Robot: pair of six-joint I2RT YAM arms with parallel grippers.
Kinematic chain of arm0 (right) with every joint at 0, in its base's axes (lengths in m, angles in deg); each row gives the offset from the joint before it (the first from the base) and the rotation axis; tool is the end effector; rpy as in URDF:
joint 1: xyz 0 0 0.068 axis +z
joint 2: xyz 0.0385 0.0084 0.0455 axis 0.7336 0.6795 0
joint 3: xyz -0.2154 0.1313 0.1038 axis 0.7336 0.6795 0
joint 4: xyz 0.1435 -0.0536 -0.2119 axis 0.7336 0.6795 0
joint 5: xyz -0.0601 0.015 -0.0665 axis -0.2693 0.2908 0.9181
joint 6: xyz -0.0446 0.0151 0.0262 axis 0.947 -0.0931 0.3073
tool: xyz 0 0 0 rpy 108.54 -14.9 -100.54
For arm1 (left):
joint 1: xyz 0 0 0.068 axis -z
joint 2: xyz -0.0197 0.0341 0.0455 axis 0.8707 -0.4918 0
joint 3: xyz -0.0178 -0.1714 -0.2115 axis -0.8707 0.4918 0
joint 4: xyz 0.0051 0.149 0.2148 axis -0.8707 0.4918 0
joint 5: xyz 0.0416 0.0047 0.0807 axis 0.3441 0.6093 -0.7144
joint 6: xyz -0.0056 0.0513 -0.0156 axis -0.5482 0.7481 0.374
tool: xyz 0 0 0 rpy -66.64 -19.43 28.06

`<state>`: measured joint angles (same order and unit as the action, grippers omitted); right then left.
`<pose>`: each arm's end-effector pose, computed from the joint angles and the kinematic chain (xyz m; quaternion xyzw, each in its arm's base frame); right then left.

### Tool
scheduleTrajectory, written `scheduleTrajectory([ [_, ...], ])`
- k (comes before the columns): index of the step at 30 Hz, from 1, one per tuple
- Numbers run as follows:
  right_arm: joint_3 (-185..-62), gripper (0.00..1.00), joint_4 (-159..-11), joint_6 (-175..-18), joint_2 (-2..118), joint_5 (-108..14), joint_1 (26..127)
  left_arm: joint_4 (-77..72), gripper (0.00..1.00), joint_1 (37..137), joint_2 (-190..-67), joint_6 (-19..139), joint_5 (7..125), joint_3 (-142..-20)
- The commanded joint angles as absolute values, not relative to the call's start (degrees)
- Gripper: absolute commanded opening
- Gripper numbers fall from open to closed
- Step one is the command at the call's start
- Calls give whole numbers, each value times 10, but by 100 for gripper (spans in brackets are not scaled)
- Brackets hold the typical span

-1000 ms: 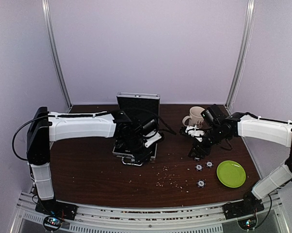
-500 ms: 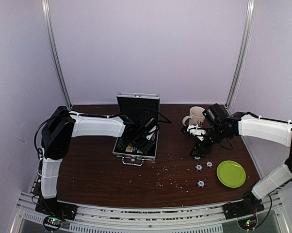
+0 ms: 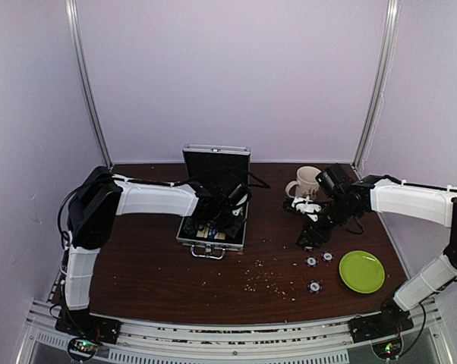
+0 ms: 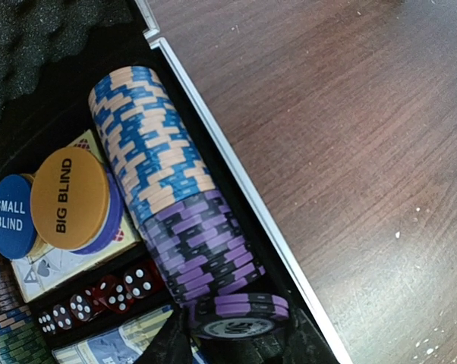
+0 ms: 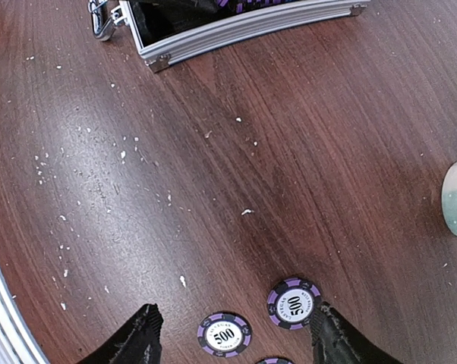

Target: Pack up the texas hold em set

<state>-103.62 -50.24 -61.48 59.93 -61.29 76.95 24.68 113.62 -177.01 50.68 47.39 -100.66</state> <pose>0.2386 0.1520 0.2218 -0.5009 0.8129 0.1898 0.2287 0.2855 -0.3692 0.1641 0.2411 0.9234 -0.1029 0.2804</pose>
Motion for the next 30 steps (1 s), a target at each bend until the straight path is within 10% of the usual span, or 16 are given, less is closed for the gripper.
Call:
scheduleTrajectory([
  [1, -1042, 68, -493, -615, 602, -621, 766, 213, 39, 1129, -1802, 499, 472, -1021],
  [30, -1049, 68, -482, -611, 614, -633, 765, 196, 64, 1129, -1663, 515, 502, -959],
])
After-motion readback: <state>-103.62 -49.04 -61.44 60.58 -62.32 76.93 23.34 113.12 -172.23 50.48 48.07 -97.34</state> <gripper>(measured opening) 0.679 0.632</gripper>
